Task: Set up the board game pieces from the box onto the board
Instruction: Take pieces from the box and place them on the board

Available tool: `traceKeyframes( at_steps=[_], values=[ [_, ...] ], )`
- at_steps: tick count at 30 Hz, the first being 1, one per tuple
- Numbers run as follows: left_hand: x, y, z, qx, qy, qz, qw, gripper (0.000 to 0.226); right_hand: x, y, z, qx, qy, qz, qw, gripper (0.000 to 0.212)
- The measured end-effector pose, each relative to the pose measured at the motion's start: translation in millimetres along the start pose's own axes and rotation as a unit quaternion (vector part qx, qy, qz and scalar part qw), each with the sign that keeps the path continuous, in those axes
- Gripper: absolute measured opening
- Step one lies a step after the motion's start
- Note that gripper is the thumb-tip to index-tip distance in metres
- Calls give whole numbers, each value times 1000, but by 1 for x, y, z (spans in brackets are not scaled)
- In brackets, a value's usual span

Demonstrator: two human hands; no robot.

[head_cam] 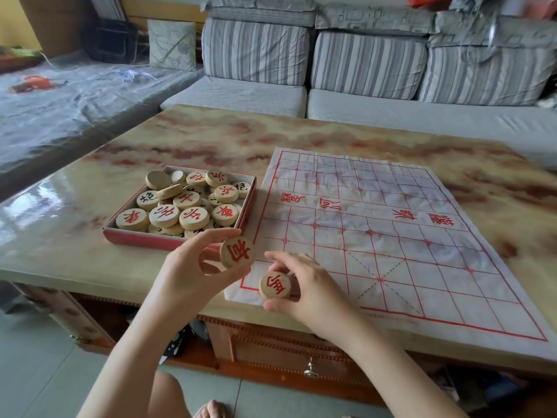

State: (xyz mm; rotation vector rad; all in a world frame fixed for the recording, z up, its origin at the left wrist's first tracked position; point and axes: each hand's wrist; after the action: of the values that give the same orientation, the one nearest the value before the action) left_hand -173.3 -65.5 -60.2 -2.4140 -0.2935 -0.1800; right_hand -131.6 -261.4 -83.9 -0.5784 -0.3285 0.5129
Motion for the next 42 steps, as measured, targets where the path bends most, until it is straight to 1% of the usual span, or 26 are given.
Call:
traceKeyframes(
  at_steps=[3, 6, 8, 10, 12, 14, 17, 19, 24, 29, 32, 34, 36, 38, 40, 42],
  values=[
    [0, 0, -1, 5, 0, 3, 1000, 50, 1, 0, 0, -12, 0, -2, 1000, 72],
    [-1, -1, -4, 11, 11, 8, 1000, 51, -2, -10, 3, -11, -6, -4, 1000, 80],
    [-2, 3, -9, 18, 29, 14, 999, 52, -8, -29, 1, 30, -3, -56, 998, 70],
    [-4, 13, -16, 49, 53, 31, 997, 52, -15, -53, -5, 62, -1, -143, 988, 54],
    [-6, 29, -25, 81, 75, 46, 993, 50, -21, -73, -11, 90, 20, -217, 972, 39],
    [-8, 46, -33, 114, 108, 44, 987, 53, -24, -82, -16, 111, 42, -251, 961, 30],
    [-7, 65, -41, 175, 162, 34, 971, 57, -25, -84, -18, 105, 52, -255, 960, 26],
    [-5, 73, -42, 211, 175, 38, 961, 57, -26, -81, -18, 96, 51, -247, 963, 26],
    [-3, 80, -36, 246, 172, 34, 953, 56, -27, -78, -17, 84, 50, -231, 968, 27],
    [-4, 83, -35, 278, 157, 52, 946, 59, -28, -76, -15, 74, 51, -209, 974, 27],
    [-4, 77, -38, 258, 159, 55, 951, 63, -28, -74, -14, 82, 48, -202, 975, 27],
    [-1, 61, -39, 216, 145, 28, 965, 59, -25, -72, -13, 106, 45, -201, 973, 26],
    [9, 35, -32, 180, 109, -53, 976, 43, -17, -69, -10, 127, 41, -189, 973, 24],
    [23, 5, -21, 193, 43, -132, 971, 36, -3, -64, -4, 126, 33, -153, 979, 24],
    [37, -18, -12, 243, -43, -160, 956, 38, 16, -59, 3, 110, 20, -112, 987, 24],
    [49, -27, -5, 272, -105, -152, 944, 44, 39, -53, 12, 98, 8, -77, 992, 27]
  ],
)
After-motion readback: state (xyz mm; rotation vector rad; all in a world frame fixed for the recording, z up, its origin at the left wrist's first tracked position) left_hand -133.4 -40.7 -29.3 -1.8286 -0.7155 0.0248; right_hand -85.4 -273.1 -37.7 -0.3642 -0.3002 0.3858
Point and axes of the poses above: each hand's wrist, its own x-axis towards the middle knuckle, its own y-axis out of the palm, z = x × y, and after that the axes turned 11 degrees about x, right-handed
